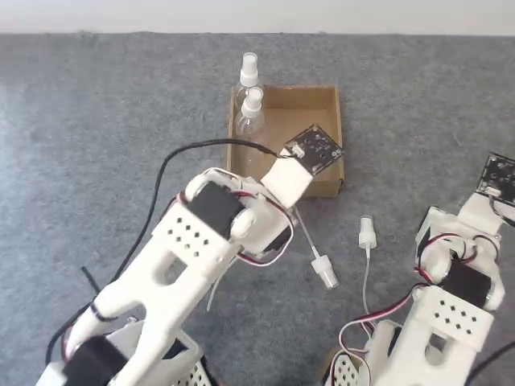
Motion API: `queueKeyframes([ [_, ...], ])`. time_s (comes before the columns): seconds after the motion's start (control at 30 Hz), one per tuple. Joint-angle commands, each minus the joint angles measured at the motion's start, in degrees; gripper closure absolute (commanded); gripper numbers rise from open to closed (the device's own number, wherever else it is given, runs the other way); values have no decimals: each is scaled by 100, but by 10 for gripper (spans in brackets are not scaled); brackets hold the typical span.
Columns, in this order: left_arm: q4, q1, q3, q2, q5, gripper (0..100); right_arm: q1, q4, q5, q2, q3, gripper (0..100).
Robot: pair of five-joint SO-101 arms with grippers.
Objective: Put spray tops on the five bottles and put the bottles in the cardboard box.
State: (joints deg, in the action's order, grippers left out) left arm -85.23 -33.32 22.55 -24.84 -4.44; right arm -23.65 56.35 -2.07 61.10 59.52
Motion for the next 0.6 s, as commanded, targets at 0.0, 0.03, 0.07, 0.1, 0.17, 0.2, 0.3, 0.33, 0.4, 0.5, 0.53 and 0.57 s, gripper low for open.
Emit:
queueKeyframes([
  [0.0, 193, 35, 163, -624, 70, 981, 286, 145, 0, 110, -123, 956],
  [0.03, 255, 35, 251, -721, 70, 981, 338, 163, -9, 119, -123, 956],
  [0.07, 308, 35, 330, -835, 70, 981, 365, 163, -9, 119, -123, 956],
  [0.1, 369, 35, 409, -941, 70, 981, 374, 154, -9, 119, -123, 956],
  [0.17, 457, 35, 558, -1187, 70, 981, 382, 154, -9, 119, -123, 957],
  [0.2, 492, 35, 620, -1292, 70, 981, 382, 154, -9, 119, -123, 957],
  [0.3, 589, 44, 778, -1591, 70, 981, 382, 163, -9, 119, -123, 957],
  [0.33, 624, 44, 840, -1688, 70, 981, 382, 163, -9, 127, -123, 957],
  [0.4, 712, 44, 971, -1855, 70, 981, 382, 224, -9, 268, -123, 957],
  [0.5, 853, 44, 1156, -2084, 70, 981, 391, 514, -9, 778, -123, 955],
  [0.53, 888, 44, 1191, -2145, 70, 981, 391, 576, -9, 989, -123, 954],
  [0.57, 888, 44, 1209, -2198, 70, 981, 391, 646, -9, 1200, -123, 954],
])
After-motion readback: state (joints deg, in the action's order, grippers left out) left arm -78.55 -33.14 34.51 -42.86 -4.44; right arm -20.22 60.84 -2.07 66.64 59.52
